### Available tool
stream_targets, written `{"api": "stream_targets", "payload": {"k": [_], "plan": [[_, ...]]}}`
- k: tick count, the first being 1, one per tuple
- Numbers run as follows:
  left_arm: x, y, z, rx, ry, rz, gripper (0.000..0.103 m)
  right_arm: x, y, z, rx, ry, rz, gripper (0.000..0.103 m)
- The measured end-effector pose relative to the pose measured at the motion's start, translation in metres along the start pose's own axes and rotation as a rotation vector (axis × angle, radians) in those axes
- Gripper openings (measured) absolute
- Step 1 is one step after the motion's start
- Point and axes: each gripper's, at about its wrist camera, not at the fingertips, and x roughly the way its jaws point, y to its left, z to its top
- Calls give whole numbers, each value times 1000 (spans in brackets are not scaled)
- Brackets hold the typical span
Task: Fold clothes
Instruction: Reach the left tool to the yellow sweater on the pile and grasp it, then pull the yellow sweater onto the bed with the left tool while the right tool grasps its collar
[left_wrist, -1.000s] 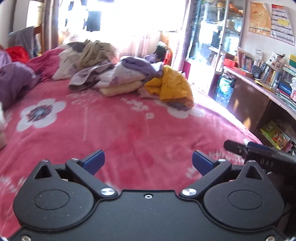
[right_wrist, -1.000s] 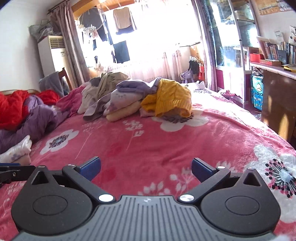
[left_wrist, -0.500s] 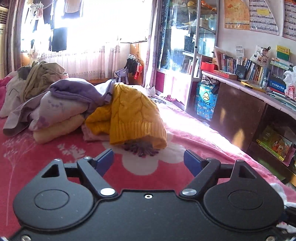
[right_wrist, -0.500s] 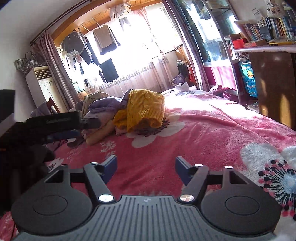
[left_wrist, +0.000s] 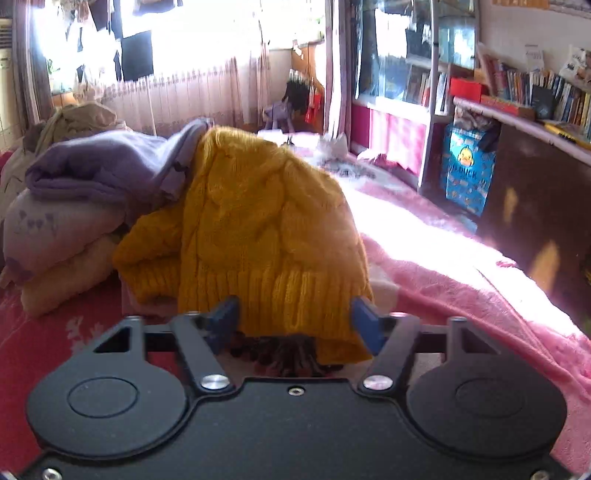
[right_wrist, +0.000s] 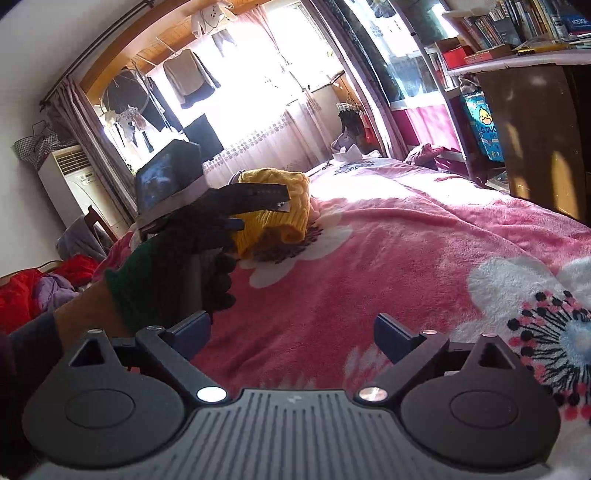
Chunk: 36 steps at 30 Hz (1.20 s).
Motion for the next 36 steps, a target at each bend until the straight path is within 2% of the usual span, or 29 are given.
{"api": "stream_targets", "payload": {"k": [1, 4, 6, 10, 15, 19, 21, 23, 26, 28, 31, 32, 36], "plan": [[6, 2, 1, -4, 36, 2, 8, 0, 1, 0, -3, 1, -1, 95], [-3, 6, 1, -12, 42, -6, 6, 0, -1, 0, 5, 2, -7, 97], [-28, 11, -2, -15, 16, -37, 5, 0, -1, 0, 10, 3, -9, 97], [-116, 30, -9, 6, -75, -94, 5, 0, -1, 0, 15, 4, -12, 97], [-247, 83, -30, 49, -193, -54, 4, -3, 2, -2, 26, 12, -1, 97], [-345, 121, -77, 124, -164, -9, 4, -6, 7, -5, 38, 26, 21, 97], [-380, 134, -107, 147, -121, 9, 4, -8, 10, -6, 44, 32, 32, 97], [-409, 147, -137, 147, -94, 47, 4, -9, 12, -8, 50, 39, 43, 97], [-459, 180, -174, 83, -115, 148, 4, -12, 16, -10, 59, 49, 59, 97], [-480, 202, -195, 21, -95, 205, 4, -13, 20, -14, 53, 62, 64, 97], [-499, 227, -235, -67, -14, 236, 4, -15, 29, -23, 48, 92, 81, 98], [-506, 231, -248, -96, 13, 226, 4, -16, 33, -27, 44, 104, 86, 97], [-515, 234, -280, -97, 129, 169, 5, -17, 55, -40, -12, 148, 146, 97]]}}
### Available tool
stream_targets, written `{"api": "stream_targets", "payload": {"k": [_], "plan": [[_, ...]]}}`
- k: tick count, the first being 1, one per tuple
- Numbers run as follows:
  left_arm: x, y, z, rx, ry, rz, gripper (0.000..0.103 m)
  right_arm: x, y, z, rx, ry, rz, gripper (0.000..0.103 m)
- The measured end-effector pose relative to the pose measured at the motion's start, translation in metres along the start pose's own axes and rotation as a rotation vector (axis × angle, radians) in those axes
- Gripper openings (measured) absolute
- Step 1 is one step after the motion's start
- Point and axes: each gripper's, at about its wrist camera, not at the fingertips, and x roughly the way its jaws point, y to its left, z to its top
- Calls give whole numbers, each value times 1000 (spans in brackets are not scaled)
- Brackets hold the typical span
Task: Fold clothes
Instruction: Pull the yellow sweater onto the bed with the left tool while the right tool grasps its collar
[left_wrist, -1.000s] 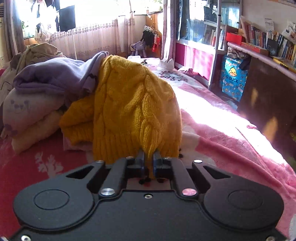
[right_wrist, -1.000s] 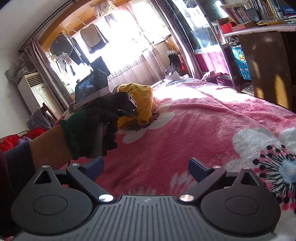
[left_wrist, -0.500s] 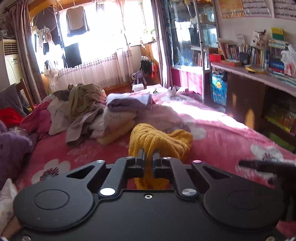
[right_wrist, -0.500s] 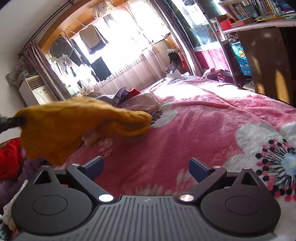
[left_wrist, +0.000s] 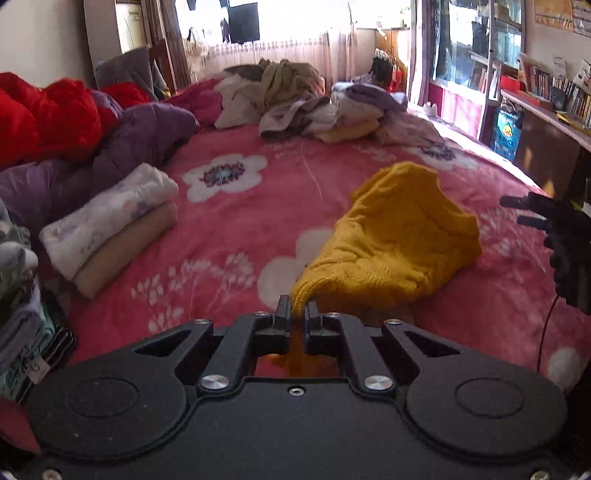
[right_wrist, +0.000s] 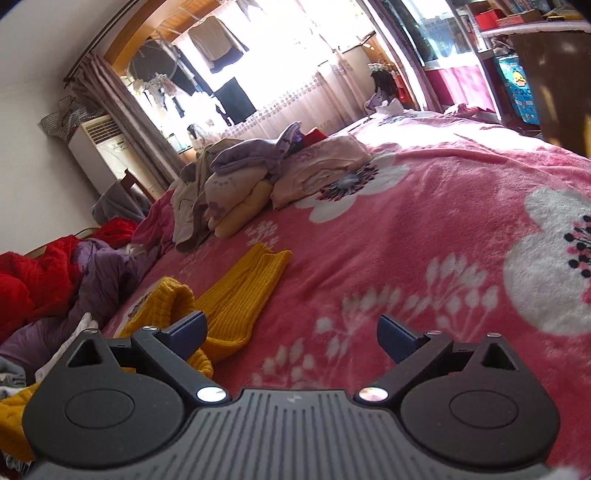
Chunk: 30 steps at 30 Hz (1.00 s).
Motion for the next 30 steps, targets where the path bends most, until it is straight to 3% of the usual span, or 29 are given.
{"api": "stream_targets", "payload": {"k": [1, 3, 4, 5, 9, 13, 24, 25, 26, 27, 28, 29, 30], "plan": [[0, 1, -3, 7, 31, -16, 7, 1, 7, -3, -21, 13, 22, 97], [-5, -3, -1, 39, -4, 14, 21, 4, 13, -6, -47, 33, 46, 97], [-10, -1, 0, 48, -29, 22, 50, 6, 14, -7, -56, 42, 54, 96], [-12, -1, 7, 46, -61, 18, 62, 7, 16, -8, -64, 50, 62, 96], [5, -6, 33, 70, -120, -14, 62, 14, 21, -11, -100, 85, 94, 96], [62, -23, 66, 113, -117, -90, 62, 20, 26, -14, -135, 119, 126, 90], [239, -83, 152, 333, 19, -342, 62, 38, 41, -23, -233, 214, 214, 81], [249, -87, 155, 351, 35, -360, 54, 39, 43, -24, -241, 223, 222, 81], [258, -90, 157, 360, 64, -397, 21, 41, 44, -25, -250, 232, 230, 80], [263, -93, 157, 366, 91, -425, 11, 43, 45, -26, -259, 240, 238, 79], [257, -92, 156, 354, 73, -416, 10, 44, 47, -26, -268, 249, 246, 72], [251, -92, 155, 343, 54, -407, 9, 46, 48, -27, -277, 258, 254, 57], [245, -91, 154, 331, 36, -398, 9, 47, 49, -28, -286, 266, 262, 53]]}}
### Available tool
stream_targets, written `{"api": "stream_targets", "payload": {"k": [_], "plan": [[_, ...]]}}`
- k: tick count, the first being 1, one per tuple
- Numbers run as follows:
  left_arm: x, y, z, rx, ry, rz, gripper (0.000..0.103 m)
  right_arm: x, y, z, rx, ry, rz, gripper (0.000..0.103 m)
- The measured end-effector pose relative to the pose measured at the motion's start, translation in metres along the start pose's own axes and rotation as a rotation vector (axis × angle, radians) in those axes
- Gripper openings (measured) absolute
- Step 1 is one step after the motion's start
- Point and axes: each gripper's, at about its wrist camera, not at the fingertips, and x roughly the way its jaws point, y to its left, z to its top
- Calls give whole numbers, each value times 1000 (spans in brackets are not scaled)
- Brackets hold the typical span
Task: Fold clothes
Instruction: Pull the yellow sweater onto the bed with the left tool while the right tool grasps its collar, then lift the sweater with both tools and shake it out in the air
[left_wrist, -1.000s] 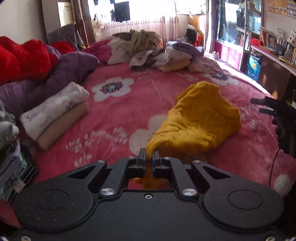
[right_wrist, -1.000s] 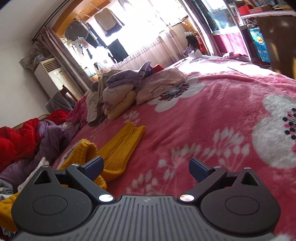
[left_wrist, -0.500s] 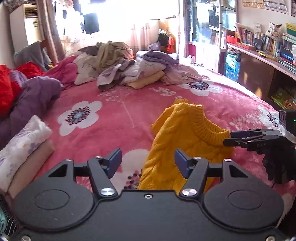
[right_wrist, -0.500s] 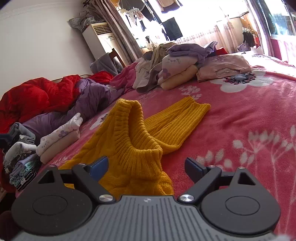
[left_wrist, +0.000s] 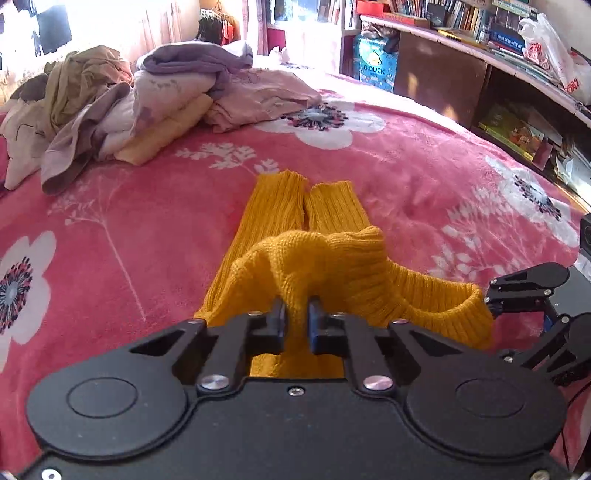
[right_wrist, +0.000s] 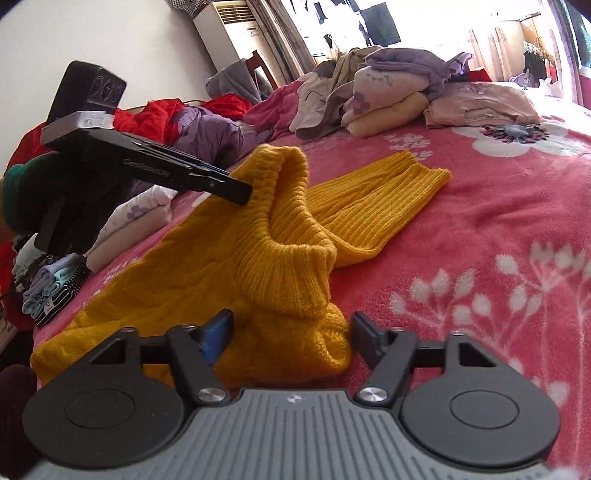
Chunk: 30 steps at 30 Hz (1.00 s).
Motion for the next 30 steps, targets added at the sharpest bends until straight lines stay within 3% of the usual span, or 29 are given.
{"api": "stream_targets", "payload": {"k": [4, 7, 11, 16, 19, 21, 22, 23, 25, 29, 30], "plan": [[-61, -8, -7, -66, -153, 51, 8, 5, 13, -2, -47, -9, 10, 32], [-122, -21, -11, -94, -262, 74, 8, -5, 38, -1, -119, -90, -16, 27], [-202, -42, -24, -145, -394, 89, 8, -49, 91, 6, -252, -239, -53, 24], [-264, -76, -67, -245, -477, 81, 8, -111, 160, 4, -436, -380, -181, 22], [-279, -95, -110, -294, -449, 36, 9, -138, 193, 0, -555, -394, -236, 22], [-272, -105, -143, -293, -351, -21, 10, -149, 204, -4, -615, -343, -231, 22], [-268, -110, -156, -263, -295, -43, 18, -151, 207, -12, -651, -301, -229, 22], [-266, -118, -169, -207, -254, -16, 43, -151, 208, -22, -687, -247, -218, 22], [-265, -129, -187, -105, -221, 19, 71, -150, 207, -32, -705, -197, -216, 22], [-268, -140, -211, 80, -226, 57, 71, -147, 202, -46, -695, -150, -228, 22], [-265, -138, -213, 112, -218, 32, 71, -146, 201, -50, -692, -139, -231, 22]]}}
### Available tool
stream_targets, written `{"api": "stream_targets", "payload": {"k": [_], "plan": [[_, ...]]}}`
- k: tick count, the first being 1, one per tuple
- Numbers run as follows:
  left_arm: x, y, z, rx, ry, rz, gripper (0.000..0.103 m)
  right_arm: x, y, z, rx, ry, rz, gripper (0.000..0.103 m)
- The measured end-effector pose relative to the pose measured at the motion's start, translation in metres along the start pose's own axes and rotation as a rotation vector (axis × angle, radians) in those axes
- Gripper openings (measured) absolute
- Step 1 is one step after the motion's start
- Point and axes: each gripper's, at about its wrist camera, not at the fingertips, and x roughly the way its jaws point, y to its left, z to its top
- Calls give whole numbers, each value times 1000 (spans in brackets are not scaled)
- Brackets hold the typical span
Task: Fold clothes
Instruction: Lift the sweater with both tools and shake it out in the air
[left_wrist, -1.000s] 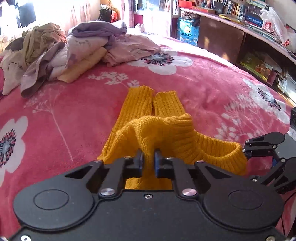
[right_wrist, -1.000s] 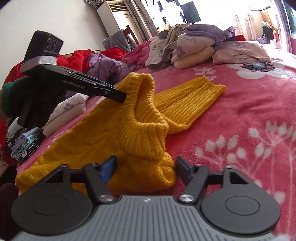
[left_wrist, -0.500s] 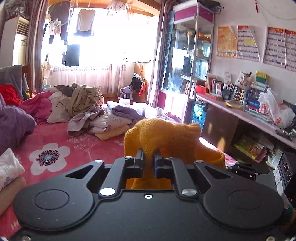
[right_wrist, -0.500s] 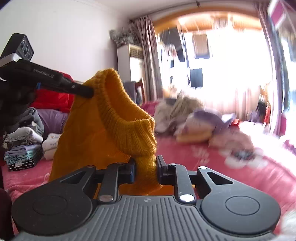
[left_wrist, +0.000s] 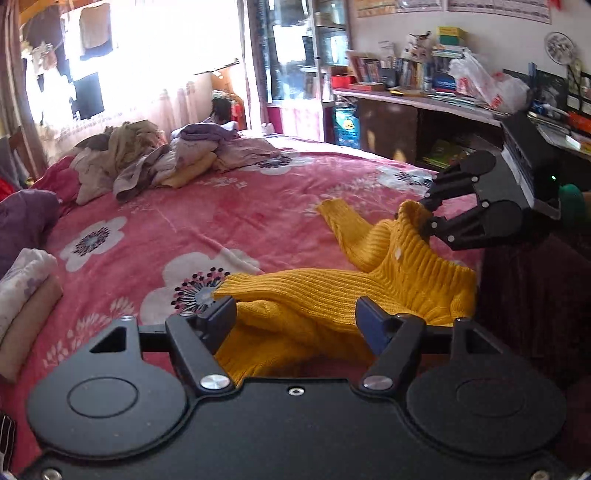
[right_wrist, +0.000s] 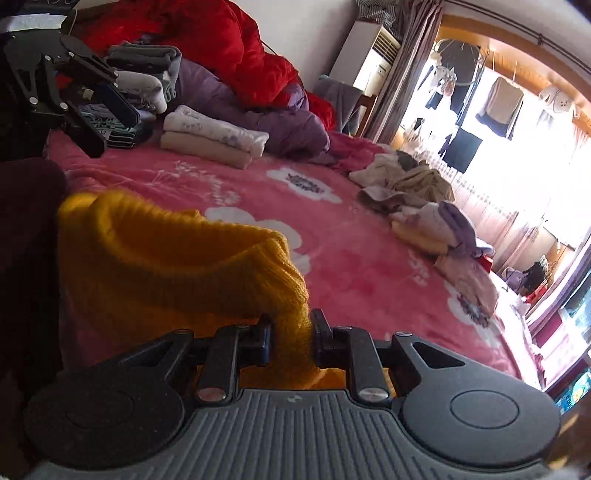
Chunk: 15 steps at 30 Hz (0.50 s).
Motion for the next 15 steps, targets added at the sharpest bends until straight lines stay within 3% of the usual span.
{"api": "stream_targets", "payload": {"k": [5, 11, 13, 15], "plan": [[14, -19, -8, 179, 24, -167, 71, 1, 7, -18, 6, 60, 5, 22], [51, -62, -21, 482, -7, -184, 69, 2, 14, -39, 13, 131, 11, 23], [60, -68, -18, 505, -32, -194, 68, 2, 17, -46, 15, 155, 13, 28], [69, -70, -15, 525, -33, -200, 51, 3, 19, -53, 13, 174, 13, 32]]}}
